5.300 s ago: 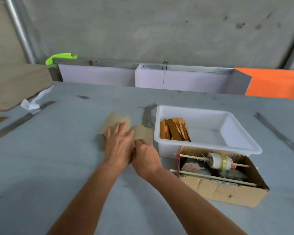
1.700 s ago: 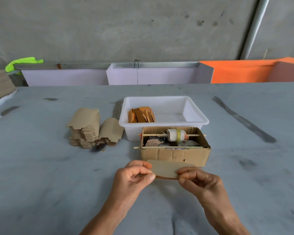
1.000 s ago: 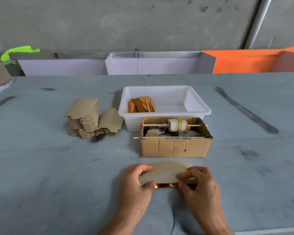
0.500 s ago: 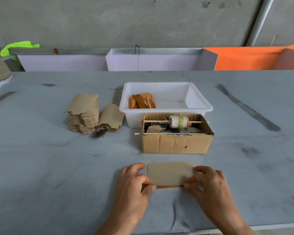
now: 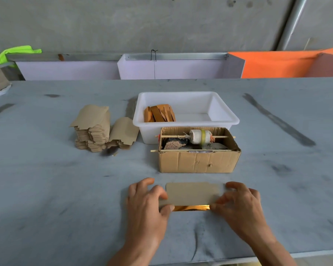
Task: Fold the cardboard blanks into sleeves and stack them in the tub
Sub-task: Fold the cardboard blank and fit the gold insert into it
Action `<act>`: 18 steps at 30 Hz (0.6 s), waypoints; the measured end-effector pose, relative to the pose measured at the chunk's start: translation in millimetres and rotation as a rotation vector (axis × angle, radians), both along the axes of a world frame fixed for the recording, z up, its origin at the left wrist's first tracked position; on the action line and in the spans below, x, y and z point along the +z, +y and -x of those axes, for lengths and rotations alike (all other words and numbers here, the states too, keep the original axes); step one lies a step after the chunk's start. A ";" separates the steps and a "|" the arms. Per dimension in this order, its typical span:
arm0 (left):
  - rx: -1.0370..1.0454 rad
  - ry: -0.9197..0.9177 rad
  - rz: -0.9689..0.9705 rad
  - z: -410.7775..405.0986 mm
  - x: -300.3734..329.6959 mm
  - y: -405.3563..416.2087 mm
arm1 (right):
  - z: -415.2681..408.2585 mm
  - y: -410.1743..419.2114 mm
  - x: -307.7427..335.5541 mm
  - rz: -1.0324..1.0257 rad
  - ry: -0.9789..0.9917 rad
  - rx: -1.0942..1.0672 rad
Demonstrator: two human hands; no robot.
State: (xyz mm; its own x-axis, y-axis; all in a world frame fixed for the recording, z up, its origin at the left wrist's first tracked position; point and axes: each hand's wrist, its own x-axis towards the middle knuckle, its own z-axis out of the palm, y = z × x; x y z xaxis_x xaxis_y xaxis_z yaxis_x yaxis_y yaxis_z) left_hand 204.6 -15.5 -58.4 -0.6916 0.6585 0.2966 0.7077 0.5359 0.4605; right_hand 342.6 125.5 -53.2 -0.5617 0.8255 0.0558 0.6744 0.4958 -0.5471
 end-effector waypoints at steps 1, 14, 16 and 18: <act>-0.074 0.040 -0.043 -1.2 1.8 1.1 | 0.8 -0.1 -0.5 -0.009 -0.012 -0.003; -0.442 0.482 0.021 -22.7 0.1 0.3 | -1.4 -13.2 0.2 -0.055 0.030 -0.087; -0.448 0.472 0.036 -21.9 0.8 -1.6 | -2.1 -22.7 -1.4 -0.211 0.085 -0.084; -0.444 0.465 0.048 -21.6 1.4 -2.2 | 1.6 -34.4 -2.9 -0.453 0.203 0.020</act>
State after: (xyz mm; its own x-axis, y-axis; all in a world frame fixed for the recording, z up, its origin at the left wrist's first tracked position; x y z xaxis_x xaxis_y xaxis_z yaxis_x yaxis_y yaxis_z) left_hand 226.2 -17.7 -57.1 -0.1564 0.8726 0.4627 0.9868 0.1585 0.0346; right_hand 341.0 91.2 -56.2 -0.5175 0.6824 0.5163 0.5649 0.7256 -0.3929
